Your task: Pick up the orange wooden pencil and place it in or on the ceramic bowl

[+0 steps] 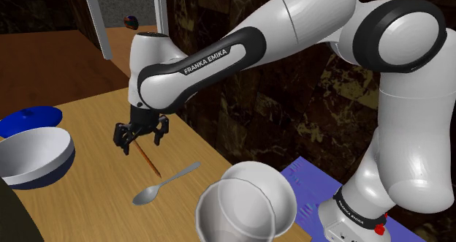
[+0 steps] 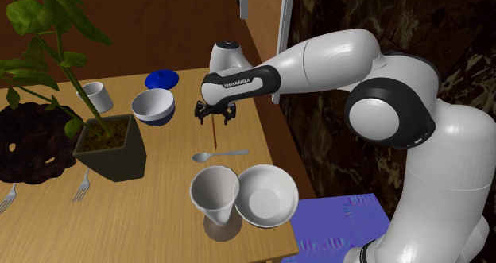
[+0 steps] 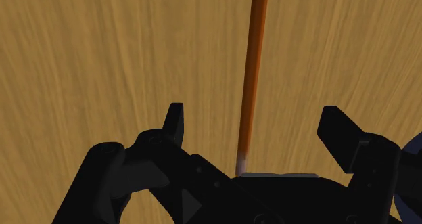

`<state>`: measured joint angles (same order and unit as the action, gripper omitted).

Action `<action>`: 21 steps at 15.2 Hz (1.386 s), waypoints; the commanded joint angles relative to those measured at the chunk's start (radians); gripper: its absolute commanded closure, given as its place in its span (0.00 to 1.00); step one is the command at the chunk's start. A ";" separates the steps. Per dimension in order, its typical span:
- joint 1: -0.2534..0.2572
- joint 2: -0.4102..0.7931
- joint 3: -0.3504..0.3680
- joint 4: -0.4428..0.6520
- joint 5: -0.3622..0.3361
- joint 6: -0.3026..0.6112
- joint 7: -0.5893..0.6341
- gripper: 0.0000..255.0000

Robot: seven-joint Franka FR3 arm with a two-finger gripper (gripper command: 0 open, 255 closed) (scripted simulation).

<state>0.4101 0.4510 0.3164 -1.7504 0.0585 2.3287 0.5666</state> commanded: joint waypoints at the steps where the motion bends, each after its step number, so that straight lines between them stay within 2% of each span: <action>1: 0.000 0.001 0.000 -0.002 0.000 0.003 0.000 0.00; 5: 0.000 0.001 0.000 -0.002 0.000 0.003 0.000 0.00; 6: 0.000 0.001 0.000 -0.002 0.000 0.003 0.000 1.00; 15: 0.000 0.001 0.000 -0.002 0.000 0.003 0.000 1.00; 21: -0.004 -0.037 0.005 0.028 0.007 -0.063 0.004 1.00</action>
<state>0.4069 0.4214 0.3204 -1.7291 0.0640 2.2798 0.5703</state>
